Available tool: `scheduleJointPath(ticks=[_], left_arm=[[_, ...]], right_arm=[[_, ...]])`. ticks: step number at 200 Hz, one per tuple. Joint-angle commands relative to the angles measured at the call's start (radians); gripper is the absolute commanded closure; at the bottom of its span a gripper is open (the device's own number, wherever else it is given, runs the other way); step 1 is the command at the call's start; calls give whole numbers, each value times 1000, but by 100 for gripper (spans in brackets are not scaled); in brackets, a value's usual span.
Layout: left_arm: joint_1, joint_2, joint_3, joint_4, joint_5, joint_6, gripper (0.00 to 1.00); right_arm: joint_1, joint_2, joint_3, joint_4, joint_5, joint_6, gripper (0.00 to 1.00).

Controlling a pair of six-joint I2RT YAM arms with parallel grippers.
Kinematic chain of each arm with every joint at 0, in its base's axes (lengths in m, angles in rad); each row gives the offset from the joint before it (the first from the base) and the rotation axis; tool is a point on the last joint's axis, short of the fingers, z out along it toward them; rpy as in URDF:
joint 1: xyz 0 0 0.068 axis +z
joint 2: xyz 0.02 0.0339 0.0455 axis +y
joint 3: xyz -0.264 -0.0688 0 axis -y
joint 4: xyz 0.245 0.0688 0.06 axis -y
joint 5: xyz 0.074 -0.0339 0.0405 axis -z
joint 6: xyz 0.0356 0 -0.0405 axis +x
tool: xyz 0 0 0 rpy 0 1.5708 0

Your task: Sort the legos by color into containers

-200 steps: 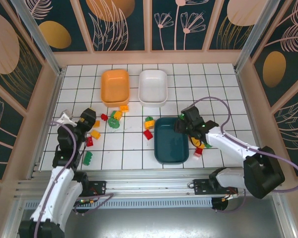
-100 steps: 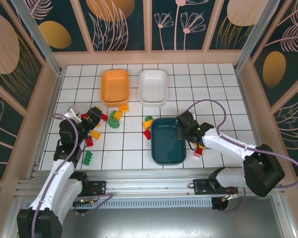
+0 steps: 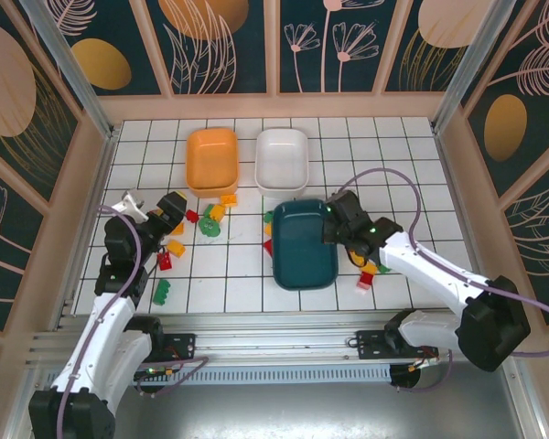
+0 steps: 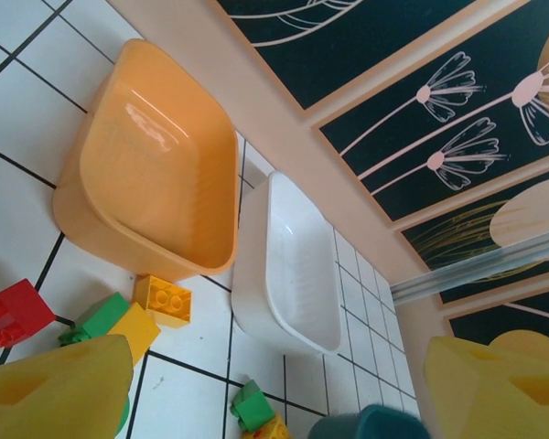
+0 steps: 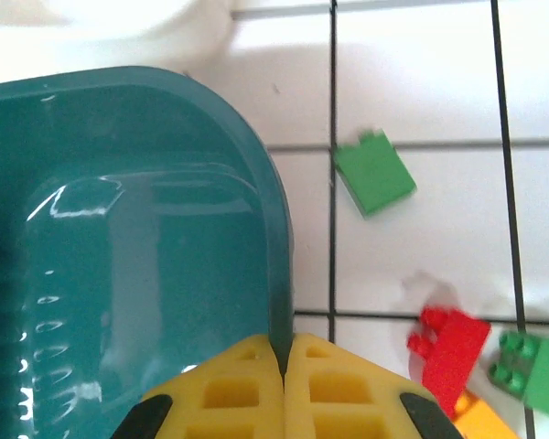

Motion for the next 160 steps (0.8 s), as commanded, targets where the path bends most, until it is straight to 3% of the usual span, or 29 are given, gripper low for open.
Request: scheduleJointPath(ticks=[1, 10, 53, 104, 160], left_arm=[[-5, 32, 31, 1, -6, 34, 17], [-5, 52, 32, 0, -20, 32, 17], [-17, 157, 49, 9, 1, 0, 22], [-129, 306, 125, -73, -29, 4, 27], [-168, 383, 166, -96, -48, 14, 28]], right_arm=[[-73, 20, 128, 73, -67, -95, 100], [-89, 44, 175, 90, -108, -132, 100], [-352, 216, 395, 117, -266, -290, 100], [-583, 504, 623, 95, -383, -378, 100], [-626, 785, 821, 26, -408, -389, 100]])
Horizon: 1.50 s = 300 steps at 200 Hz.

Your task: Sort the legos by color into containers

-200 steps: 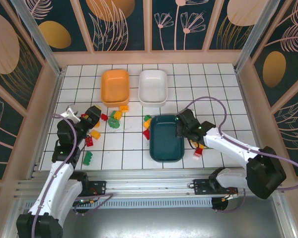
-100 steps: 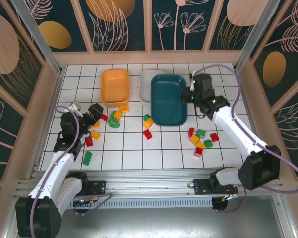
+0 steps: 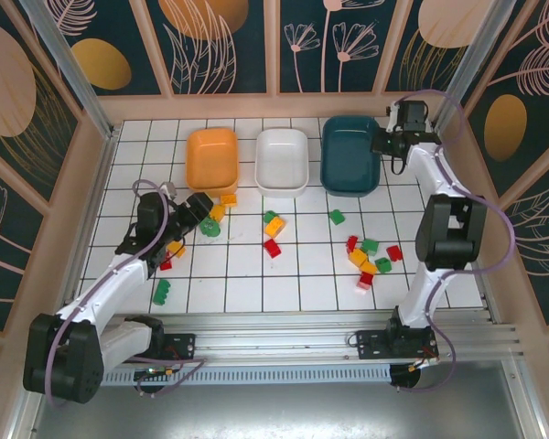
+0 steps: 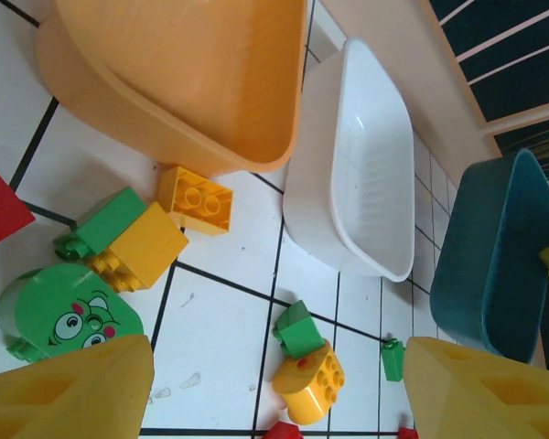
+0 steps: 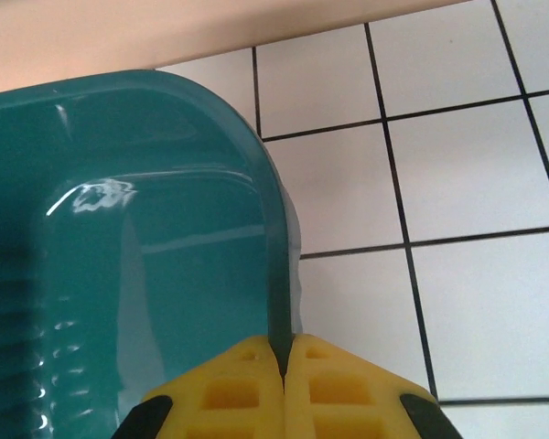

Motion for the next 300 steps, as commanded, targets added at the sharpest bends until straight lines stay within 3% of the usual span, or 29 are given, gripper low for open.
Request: scheduleJointPath(ticks=[1, 36, 87, 132, 195, 251, 265, 277, 300], left_arm=[[-10, 19, 43, -36, -23, 25, 28], [-10, 64, 145, -96, -63, 66, 27], [-10, 95, 206, -134, -71, 99, 27], [-10, 82, 211, -132, -69, 109, 26], [-9, 65, 214, -144, -63, 138, 25], [-10, 84, 227, -126, -68, 142, 23], [-9, 108, 250, -101, -76, 140, 22], [-10, 149, 286, -81, -82, 139, 21], [-10, 279, 378, -22, -46, 145, 19]], right_arm=[[13, 84, 78, -35, -52, -12, 100], [15, 192, 128, -9, -104, 45, 100], [61, 372, 337, -123, -91, 23, 100], [145, 434, 450, -181, -29, 40, 100], [158, 438, 448, -164, -1, 149, 99], [151, 432, 484, -176, -74, 188, 77], [152, 421, 467, -165, -99, 196, 66], [151, 399, 446, -149, -89, 204, 59], [144, 349, 427, -150, -70, 209, 54]])
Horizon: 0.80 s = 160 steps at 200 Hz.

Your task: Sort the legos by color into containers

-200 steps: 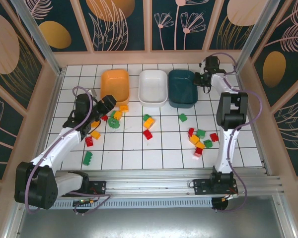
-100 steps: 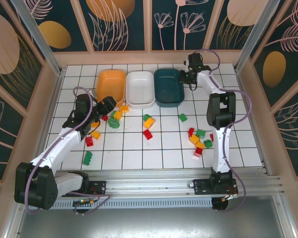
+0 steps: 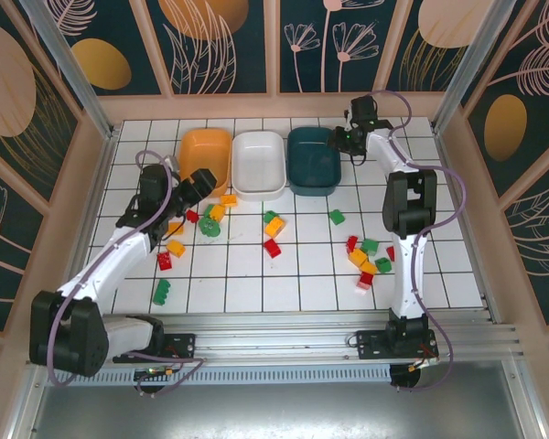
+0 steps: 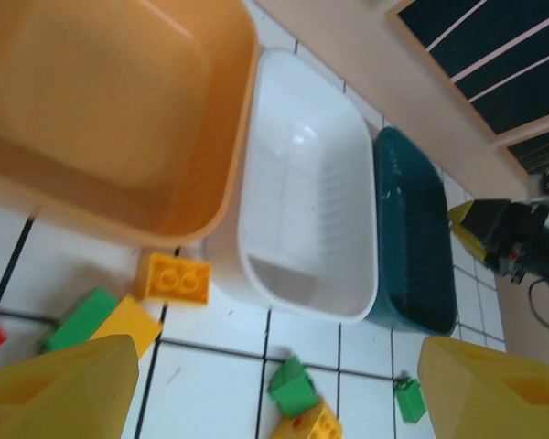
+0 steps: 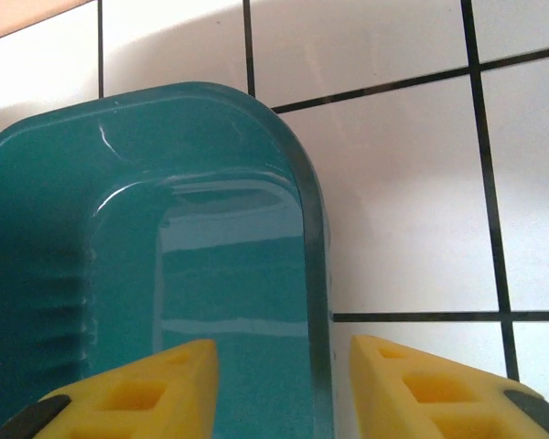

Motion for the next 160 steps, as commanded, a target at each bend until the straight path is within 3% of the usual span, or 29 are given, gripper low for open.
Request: scheduleJointPath(ticks=[1, 31, 64, 88, 123, 160], left_arm=[[-3, 121, 101, 85, 20, 21, 19], [-4, 344, 265, 79, 57, 56, 19], [-2, 539, 379, 63, 86, 42, 19], [-5, 629, 447, 50, 116, 47, 19], [-7, 722, 524, 42, 164, 58, 19], [-15, 751, 539, 109, 215, 51, 21]], right_arm=[[-9, -85, -17, 10, 2, 21, 53], [-11, -270, -196, 54, 135, 16, 49], [-11, -571, -634, 218, 178, 62, 44], [50, -729, -886, 298, 187, 89, 42], [173, -843, -1066, 332, 216, 120, 42], [189, -884, -1149, 349, 259, 122, 42]])
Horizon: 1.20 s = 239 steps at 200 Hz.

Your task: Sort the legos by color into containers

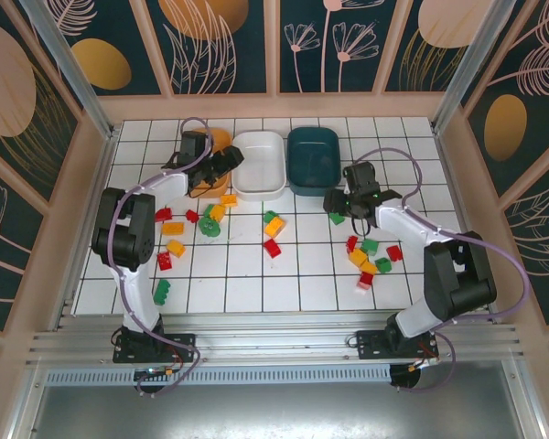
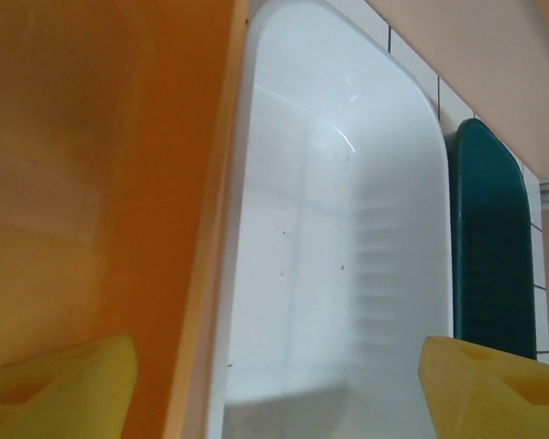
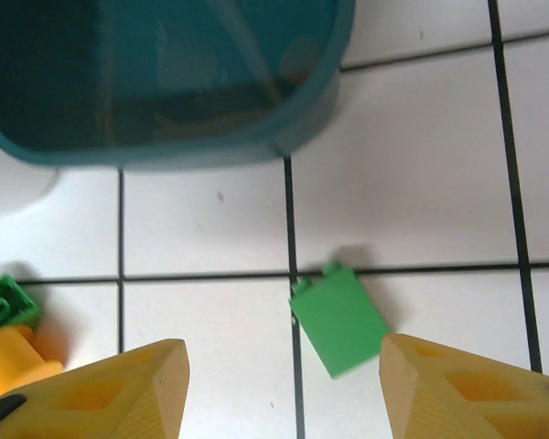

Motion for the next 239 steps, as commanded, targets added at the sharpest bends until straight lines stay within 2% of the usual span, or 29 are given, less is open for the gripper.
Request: scheduleJointPath(ticks=[1, 47, 117, 154, 174, 222, 239], left_arm=[[-12, 24, 38, 49, 59, 16, 21], [-34, 53, 74, 76, 97, 17, 21], [-35, 64, 118, 59, 119, 35, 23], [-34, -157, 1, 105, 100, 36, 20], [-34, -326, -122, 123, 70, 35, 17], [-35, -627, -437, 142, 10, 3, 14], [-34, -696, -527, 175, 19, -29, 14]], right_arm=[[-9, -54, -28, 58, 76, 21, 42], [-10, -30, -41, 18, 113, 0, 42], [-5, 55, -32, 7, 45, -82, 38], [-5, 175, 28, -6, 60, -144, 37], [-3, 235, 69, -23, 83, -167, 39], [-4, 287, 80, 15, 63, -192, 50], [-6, 307, 103, 14, 57, -190, 61]])
